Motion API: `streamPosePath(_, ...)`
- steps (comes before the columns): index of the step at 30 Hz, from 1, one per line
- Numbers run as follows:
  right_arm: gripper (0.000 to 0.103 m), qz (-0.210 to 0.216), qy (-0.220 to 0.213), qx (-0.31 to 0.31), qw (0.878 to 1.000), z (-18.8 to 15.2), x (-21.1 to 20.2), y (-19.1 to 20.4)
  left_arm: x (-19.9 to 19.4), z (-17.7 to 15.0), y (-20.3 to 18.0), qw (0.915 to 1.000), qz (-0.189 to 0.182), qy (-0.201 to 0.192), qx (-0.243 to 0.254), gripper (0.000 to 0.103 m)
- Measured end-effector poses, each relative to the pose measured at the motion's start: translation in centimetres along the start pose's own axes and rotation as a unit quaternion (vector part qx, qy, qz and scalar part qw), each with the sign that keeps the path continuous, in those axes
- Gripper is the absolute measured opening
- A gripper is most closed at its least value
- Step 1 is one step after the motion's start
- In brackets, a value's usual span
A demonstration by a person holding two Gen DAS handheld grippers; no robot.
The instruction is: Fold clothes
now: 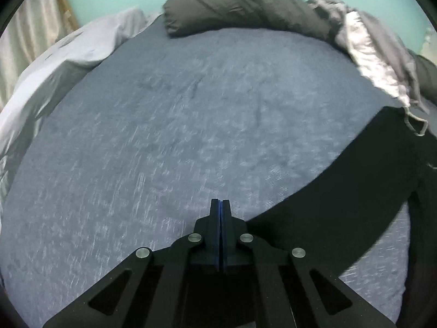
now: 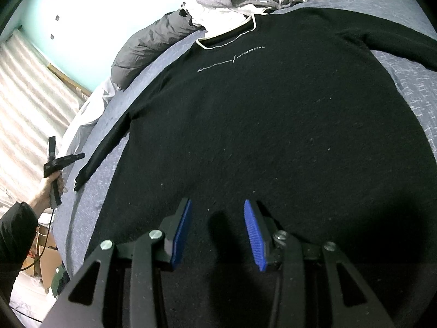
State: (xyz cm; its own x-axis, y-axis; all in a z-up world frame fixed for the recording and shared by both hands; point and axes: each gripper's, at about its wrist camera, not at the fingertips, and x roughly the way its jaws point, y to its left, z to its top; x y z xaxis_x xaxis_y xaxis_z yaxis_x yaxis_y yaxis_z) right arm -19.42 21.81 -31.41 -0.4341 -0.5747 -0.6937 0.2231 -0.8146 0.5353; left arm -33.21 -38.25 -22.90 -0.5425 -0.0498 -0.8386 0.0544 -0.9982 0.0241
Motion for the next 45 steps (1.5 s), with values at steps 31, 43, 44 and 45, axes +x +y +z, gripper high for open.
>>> streamPosePath(31,0.04,0.0,0.001,-0.001,1.0,-0.3,0.1,0.2,0.2,-0.2,-2.8,0.9968,-0.035,0.035,0.062,0.004)
streamPosePath(43,0.04,0.001,0.003,-0.001,1.0,-0.2,0.0,0.1,3.0,-0.2,-4.9,0.9958,-0.015,0.05,0.075,0.067)
streamPosePath(44,0.04,0.001,0.003,-0.001,1.0,-0.2,0.0,0.1,3.0,-0.2,-5.0,0.9956,-0.017,0.05,0.077,0.067)
streamPosePath(45,0.04,0.001,0.004,-0.001,1.0,-0.2,0.0,0.1,3.0,-0.2,-5.1,0.9954,-0.02,0.049,0.08,0.066)
